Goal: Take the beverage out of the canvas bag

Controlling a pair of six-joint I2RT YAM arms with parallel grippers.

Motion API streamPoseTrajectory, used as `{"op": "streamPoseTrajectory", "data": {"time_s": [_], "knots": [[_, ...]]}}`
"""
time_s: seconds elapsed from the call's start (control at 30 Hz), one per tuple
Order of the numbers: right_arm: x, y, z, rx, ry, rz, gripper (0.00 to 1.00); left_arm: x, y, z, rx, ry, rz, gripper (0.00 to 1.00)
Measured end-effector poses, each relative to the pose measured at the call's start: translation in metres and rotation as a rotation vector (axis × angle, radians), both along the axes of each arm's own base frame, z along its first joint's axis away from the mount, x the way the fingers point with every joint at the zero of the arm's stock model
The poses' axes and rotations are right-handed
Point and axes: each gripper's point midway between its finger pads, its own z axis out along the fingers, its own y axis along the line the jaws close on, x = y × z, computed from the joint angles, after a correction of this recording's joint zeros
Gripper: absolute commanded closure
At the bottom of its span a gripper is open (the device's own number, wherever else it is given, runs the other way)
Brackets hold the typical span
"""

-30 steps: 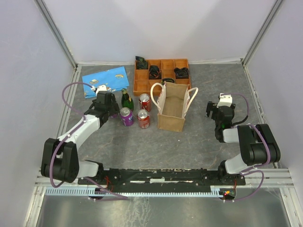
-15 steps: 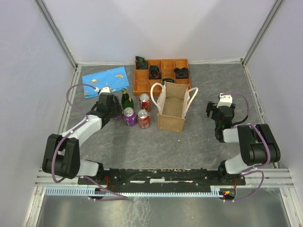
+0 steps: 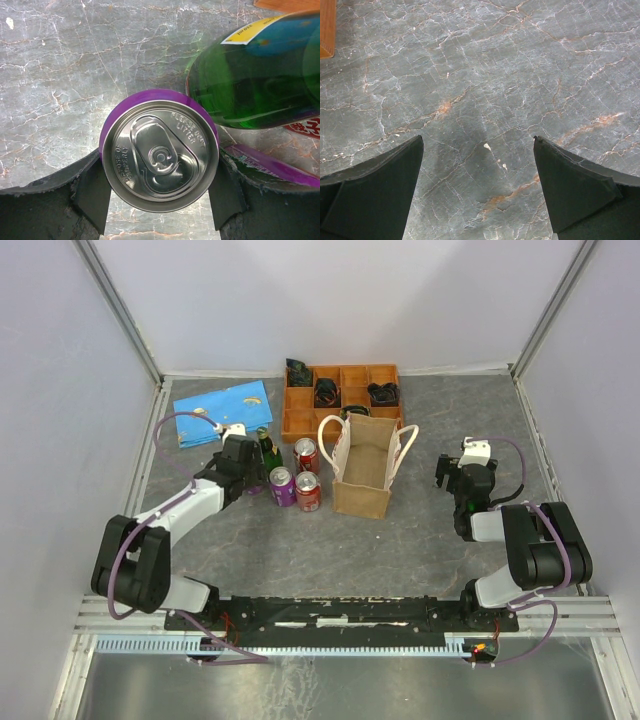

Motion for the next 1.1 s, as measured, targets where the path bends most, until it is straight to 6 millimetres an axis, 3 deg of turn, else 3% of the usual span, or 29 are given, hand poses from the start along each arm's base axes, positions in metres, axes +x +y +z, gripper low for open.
{"op": "streamPoseTrajectory", "data": {"time_s": [0.03,0.1,0.4,0.47,0.87,1.1], "knots": [[0.000,0.000,0.000,0.000,0.000,0.000,0.01,0.000,0.000,0.000,0.014,0.008,0.002,0.88],[0.000,0.000,0.000,0.000,0.000,0.000,0.01,-0.003,-0.001,0.000,0.029,0.021,0.000,0.71],[0.000,0.000,0.000,0.000,0.000,0.000,0.01,-0.011,-0.002,0.000,0.050,0.061,-0.004,0.27],[0.000,0.000,0.000,0.000,0.000,0.000,0.01,-0.013,-0.003,0.000,0.053,0.070,-0.009,0.02],[0.000,0.000,0.000,0.000,0.000,0.000,0.01,-0.018,-0.009,0.025,0.023,0.033,-0.004,0.01],[0.000,0.000,0.000,0.000,0.000,0.000,0.01,-0.020,-0.008,0.066,-0.011,-0.071,0.004,0.01]]}}
